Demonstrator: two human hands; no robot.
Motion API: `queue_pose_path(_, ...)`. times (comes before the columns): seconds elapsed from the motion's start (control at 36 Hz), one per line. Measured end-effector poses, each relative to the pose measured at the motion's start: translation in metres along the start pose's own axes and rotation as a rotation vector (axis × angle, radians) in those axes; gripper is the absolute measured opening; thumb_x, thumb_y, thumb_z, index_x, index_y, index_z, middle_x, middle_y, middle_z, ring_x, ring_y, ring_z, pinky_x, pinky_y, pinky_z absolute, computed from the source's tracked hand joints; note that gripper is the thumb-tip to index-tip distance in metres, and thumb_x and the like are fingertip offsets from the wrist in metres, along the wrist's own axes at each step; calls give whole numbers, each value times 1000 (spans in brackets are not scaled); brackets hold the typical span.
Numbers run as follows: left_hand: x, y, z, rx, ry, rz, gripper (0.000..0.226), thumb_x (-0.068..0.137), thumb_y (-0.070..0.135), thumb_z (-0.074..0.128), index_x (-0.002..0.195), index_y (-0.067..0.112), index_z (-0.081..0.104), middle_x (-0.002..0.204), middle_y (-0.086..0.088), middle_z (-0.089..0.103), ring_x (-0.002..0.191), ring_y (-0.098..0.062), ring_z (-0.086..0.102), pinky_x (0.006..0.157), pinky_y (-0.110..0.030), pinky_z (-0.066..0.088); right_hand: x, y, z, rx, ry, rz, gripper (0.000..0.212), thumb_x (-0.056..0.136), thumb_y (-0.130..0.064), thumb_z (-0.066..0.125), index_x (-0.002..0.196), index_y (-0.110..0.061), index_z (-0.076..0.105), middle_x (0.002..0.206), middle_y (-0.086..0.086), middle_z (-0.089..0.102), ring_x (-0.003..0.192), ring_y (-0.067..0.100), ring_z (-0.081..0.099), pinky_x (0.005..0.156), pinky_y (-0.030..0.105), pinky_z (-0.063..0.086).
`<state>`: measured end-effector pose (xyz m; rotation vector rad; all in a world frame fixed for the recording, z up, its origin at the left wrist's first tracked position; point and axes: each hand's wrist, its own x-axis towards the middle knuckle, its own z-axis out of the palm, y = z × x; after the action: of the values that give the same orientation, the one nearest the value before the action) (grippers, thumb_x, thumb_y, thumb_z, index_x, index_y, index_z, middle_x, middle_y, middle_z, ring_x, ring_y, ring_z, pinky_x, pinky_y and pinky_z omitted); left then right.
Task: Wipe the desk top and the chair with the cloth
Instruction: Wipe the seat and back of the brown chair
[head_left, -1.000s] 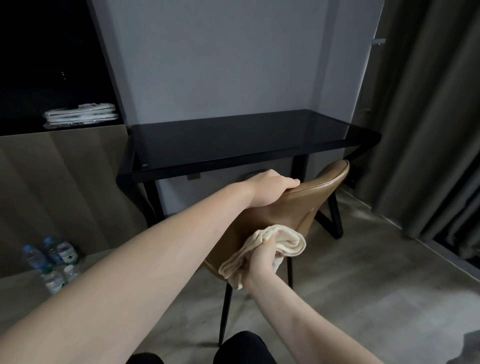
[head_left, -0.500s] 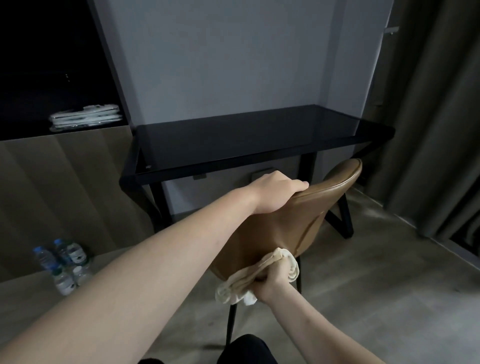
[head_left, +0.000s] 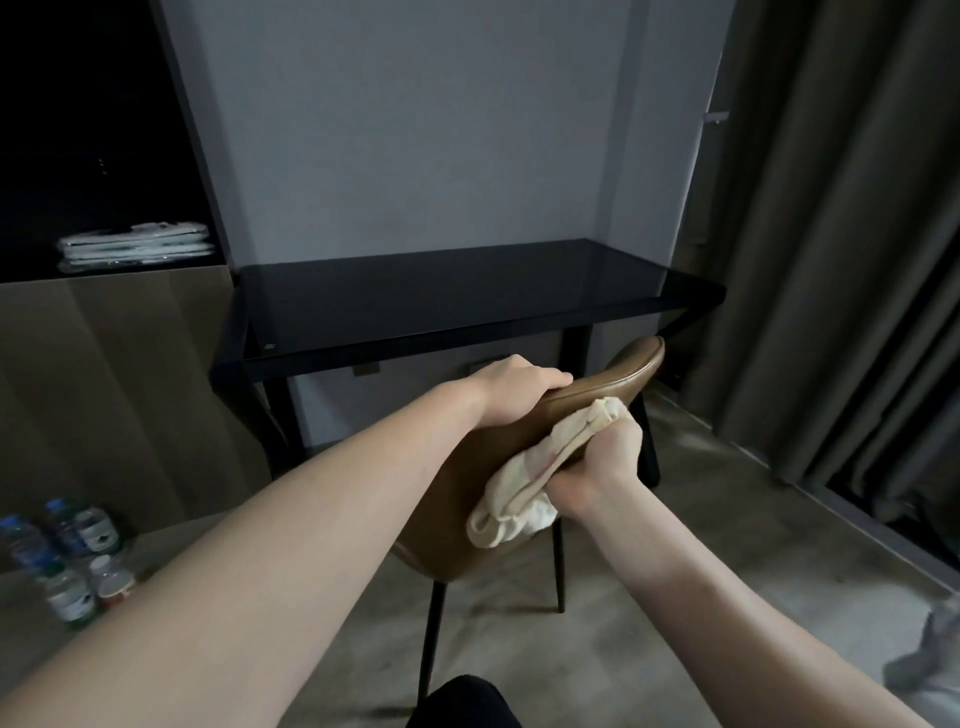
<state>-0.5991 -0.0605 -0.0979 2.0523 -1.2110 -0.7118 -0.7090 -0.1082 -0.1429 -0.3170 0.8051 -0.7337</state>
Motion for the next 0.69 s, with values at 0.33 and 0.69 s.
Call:
queue_pose_path(0.33, 13, -8, 3, 118, 28, 82, 74, 91, 71, 37, 77, 4, 66, 80, -4, 71, 85, -21, 67, 97, -48, 49, 98, 46, -48, -126, 129, 83, 53, 94, -59, 45, 119, -18, 68, 116, 7, 67, 104, 27, 60, 91, 40, 47)
queue_pose_path(0.69, 11, -5, 2, 133, 12, 81, 86, 83, 79, 39, 95, -1, 69, 96, -10, 75, 90, -18, 70, 98, -44, 50, 121, -29, -36, -232, -18, -62, 64, 96, -65, 42, 108, -12, 76, 108, 14, 75, 105, 34, 66, 106, 48, 47)
